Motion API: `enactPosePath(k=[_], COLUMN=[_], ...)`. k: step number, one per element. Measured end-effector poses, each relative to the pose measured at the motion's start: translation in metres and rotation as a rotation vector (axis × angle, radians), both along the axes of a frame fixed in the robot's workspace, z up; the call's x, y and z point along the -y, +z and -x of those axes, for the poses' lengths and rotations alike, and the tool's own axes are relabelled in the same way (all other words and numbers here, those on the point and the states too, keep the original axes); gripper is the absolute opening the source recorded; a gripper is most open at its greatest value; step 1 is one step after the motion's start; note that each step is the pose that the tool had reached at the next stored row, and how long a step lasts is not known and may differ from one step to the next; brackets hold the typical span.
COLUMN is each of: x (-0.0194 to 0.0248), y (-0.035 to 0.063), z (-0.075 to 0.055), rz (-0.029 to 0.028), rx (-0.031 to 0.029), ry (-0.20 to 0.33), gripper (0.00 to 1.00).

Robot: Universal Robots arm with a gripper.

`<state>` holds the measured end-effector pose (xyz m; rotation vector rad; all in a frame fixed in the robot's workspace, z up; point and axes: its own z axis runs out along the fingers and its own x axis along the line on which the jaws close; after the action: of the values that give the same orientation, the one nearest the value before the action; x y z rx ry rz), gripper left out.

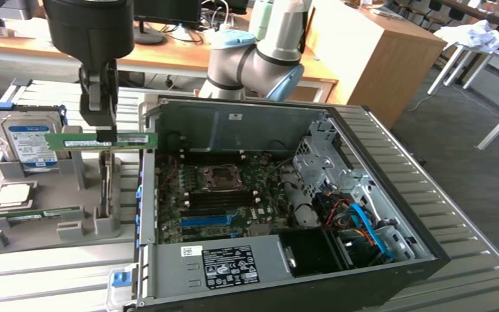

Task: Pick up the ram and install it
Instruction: 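Pick up the ram and move it above insertion slot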

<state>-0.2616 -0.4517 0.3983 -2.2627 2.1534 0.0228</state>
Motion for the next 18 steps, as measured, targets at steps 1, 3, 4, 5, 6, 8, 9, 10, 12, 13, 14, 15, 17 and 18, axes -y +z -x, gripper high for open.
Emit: enactPosePath(k=[1, 3, 4, 5, 6, 8, 9, 10, 12, 13, 14, 15, 17, 18], x=[0.0, 0.0, 0.0, 0.0, 0.0, 0.0, 0.0, 0.0, 0.0, 0.0, 0.0, 0.0, 0.0, 0.0], y=[0.0, 0.0, 0.0, 0.0, 0.0, 0.0, 0.0, 0.0, 0.0, 0.0, 0.0, 0.0, 0.0, 0.0], z=[-0.001, -0.003, -0.004, -0.005, -0.006, -0.008, -0.009, -0.009, -0.012, -0.012, -0.013, -0.014, -0.016, -0.017], rz=[0.0, 0.0001, 0.0, 0.0, 0.0, 0.0001, 0.0, 0.0, 0.0, 0.0, 0.0, 0.0, 0.0, 0.0], rx=[-0.0001, 0.0, 0.0, -0.0001, -0.0001, -0.0001, -0.0001, 0.0, 0.0, 0.0, -0.0001, 0.0, 0.0, 0.0], ry=[0.0, 0.0, 0.0, 0.0, 0.0, 0.0, 0.0, 0.0, 0.0, 0.0, 0.0, 0.0, 0.0, 0.0], gripper=[0.12, 0.12, 0.12, 0.12, 0.12, 0.12, 0.12, 0.12, 0.12, 0.12, 0.12, 0.12, 0.12, 0.12])
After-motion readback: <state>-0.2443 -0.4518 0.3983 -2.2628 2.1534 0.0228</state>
